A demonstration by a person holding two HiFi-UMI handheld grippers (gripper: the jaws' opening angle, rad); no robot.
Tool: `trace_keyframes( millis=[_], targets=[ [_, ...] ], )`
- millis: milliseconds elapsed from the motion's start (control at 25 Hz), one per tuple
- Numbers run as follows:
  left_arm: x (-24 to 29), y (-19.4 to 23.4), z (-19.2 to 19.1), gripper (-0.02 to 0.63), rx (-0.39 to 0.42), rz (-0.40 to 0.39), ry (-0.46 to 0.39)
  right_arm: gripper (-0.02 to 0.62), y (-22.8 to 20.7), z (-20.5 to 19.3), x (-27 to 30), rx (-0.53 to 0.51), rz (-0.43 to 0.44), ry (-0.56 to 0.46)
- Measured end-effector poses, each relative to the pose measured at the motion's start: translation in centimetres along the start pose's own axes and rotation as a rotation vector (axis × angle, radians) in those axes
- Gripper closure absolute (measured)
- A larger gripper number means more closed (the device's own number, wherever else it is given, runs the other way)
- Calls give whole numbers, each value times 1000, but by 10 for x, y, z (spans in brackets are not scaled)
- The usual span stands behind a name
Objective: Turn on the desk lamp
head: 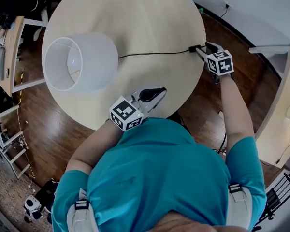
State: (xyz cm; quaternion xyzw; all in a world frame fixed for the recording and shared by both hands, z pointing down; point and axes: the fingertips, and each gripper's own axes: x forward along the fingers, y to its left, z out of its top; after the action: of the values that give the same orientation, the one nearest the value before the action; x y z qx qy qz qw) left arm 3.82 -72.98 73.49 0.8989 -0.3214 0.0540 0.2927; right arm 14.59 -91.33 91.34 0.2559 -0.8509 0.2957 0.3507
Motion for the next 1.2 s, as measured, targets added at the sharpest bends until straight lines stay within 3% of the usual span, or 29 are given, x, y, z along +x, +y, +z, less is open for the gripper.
trace_keyframes(
  millis=[240, 520, 920, 1200],
  targets=[
    [-2, 4, 2, 577, 0, -1, -4, 395, -1, 0, 5, 27, 16, 4],
    [-2, 4, -3, 577, -6, -3, 1, 485, 4, 0, 11, 57, 49, 12],
    [-5, 6, -4, 577, -21, 5, -3, 486, 4, 1, 11, 104, 70, 19],
    [-6, -9, 15, 577, 11, 15, -24, 485, 22, 36, -40, 88, 67, -176]
  ],
)
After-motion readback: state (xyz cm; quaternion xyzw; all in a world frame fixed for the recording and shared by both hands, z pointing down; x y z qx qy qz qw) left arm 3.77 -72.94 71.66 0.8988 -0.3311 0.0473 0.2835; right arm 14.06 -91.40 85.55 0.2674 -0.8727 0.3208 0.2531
